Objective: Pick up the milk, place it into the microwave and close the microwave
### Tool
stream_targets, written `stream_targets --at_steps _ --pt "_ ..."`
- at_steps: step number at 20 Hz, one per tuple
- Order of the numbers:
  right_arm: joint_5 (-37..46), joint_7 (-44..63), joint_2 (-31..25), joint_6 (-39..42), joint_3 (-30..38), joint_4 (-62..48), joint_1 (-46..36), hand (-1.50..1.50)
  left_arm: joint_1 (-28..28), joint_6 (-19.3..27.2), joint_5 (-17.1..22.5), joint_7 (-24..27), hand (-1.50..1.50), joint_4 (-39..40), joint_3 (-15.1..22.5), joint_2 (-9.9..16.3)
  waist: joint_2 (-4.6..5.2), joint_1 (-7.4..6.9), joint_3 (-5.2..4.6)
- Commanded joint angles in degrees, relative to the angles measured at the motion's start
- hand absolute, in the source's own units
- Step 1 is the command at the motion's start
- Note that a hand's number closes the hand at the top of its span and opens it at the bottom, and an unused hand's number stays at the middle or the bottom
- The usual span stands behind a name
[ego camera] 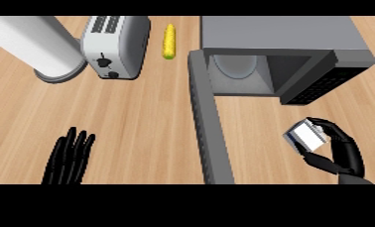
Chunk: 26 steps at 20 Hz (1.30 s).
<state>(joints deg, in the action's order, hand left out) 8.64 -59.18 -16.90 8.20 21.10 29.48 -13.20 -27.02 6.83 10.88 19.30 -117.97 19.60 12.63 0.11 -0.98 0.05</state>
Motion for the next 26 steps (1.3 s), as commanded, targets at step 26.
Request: stream_targets --at_steps 26 --pt "3.2 -5.9 13.7 -10.6 -4.2 -5.6 -13.2 1.50 -1.9 -8.9 6.6 5.1 -1.50 4.9 -9.7 2.6 -0.06 0.52 -0.04"
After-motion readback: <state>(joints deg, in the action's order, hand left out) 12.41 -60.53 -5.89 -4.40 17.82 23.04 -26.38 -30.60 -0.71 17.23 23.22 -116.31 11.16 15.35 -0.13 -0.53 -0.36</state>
